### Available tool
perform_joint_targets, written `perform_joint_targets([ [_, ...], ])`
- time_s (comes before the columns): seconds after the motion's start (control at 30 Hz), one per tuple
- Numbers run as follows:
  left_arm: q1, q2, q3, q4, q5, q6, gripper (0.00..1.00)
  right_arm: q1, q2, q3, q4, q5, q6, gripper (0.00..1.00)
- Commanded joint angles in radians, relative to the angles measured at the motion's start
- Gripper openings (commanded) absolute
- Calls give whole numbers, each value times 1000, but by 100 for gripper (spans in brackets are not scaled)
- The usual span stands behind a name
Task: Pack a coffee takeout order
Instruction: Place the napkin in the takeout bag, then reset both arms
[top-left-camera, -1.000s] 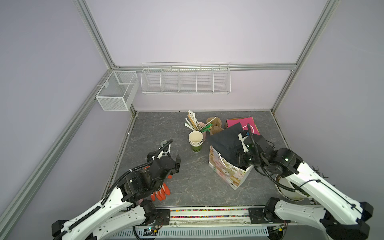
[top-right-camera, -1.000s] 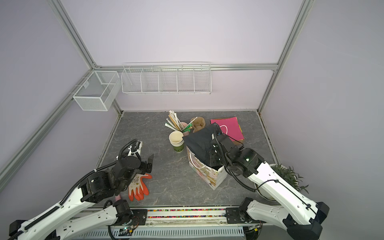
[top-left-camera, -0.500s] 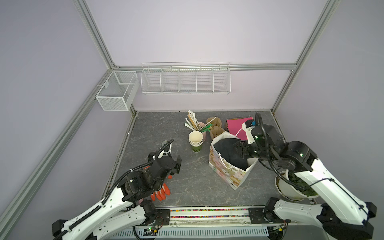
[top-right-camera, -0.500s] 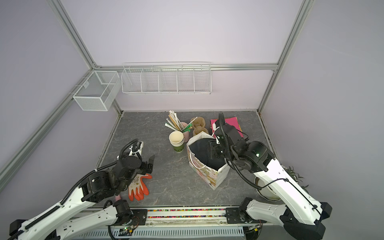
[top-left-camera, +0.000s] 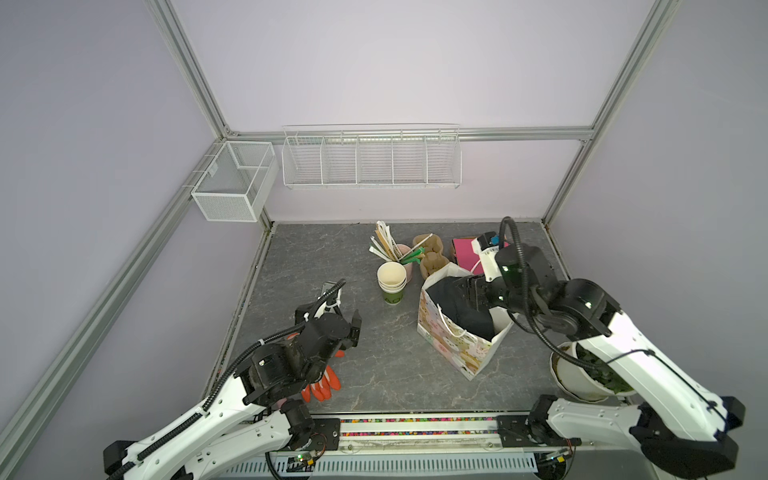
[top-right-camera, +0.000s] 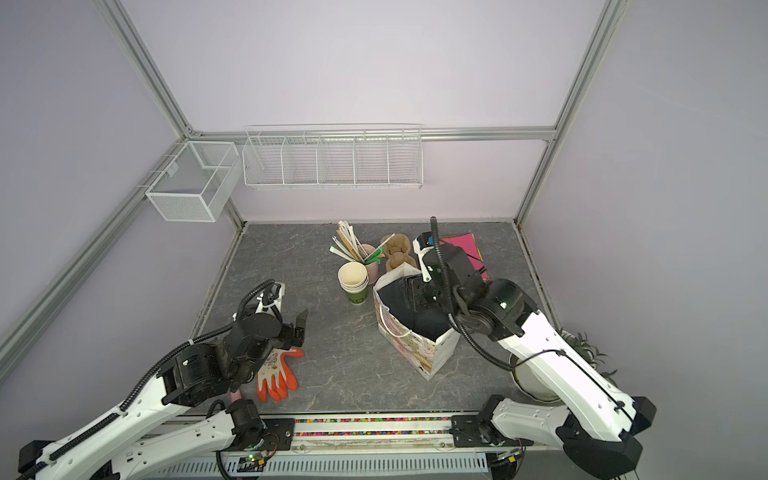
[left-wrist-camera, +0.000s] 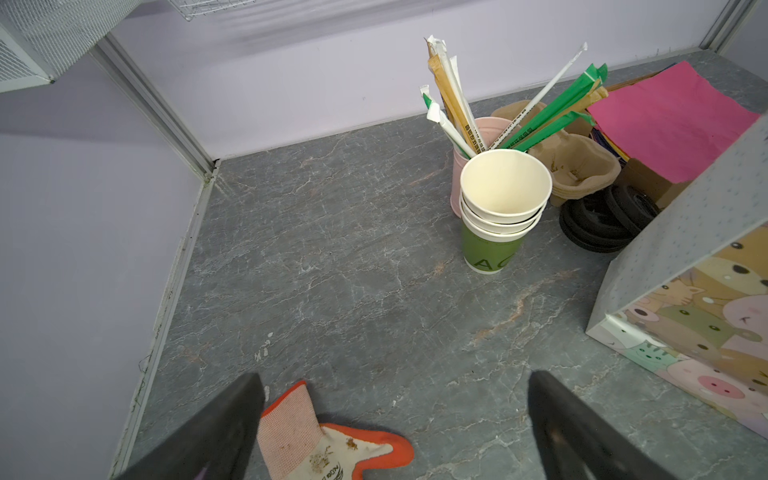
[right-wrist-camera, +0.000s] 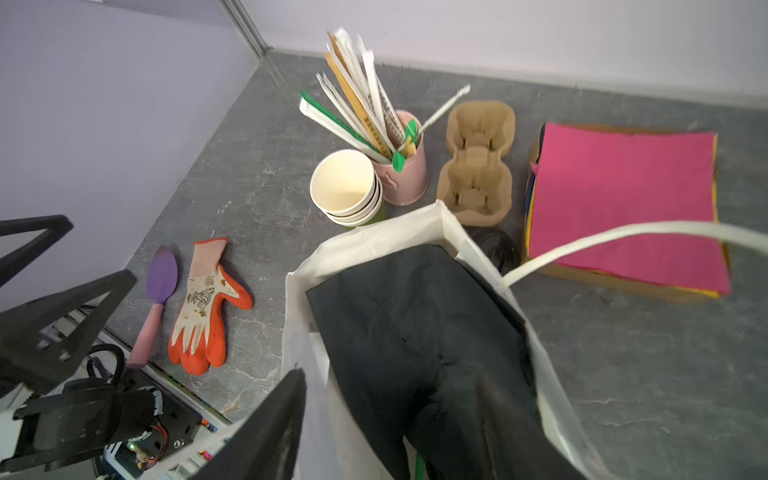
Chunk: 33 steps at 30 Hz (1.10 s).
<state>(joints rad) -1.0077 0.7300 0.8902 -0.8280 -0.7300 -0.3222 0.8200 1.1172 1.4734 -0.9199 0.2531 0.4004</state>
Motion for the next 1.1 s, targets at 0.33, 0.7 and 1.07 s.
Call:
perform_joint_targets([
  [0.33, 13, 3, -6, -34, -220, -179, 99, -122, -238, -33, 81, 356, -106, 89],
  [0.7, 438, 1, -92, 197, 70, -188, 99, -517, -202, -152, 221, 213, -30, 89],
  [1.07, 623, 164, -194, 472, 51, -138, 99, -854, -63, -435, 486, 76, 30, 89],
])
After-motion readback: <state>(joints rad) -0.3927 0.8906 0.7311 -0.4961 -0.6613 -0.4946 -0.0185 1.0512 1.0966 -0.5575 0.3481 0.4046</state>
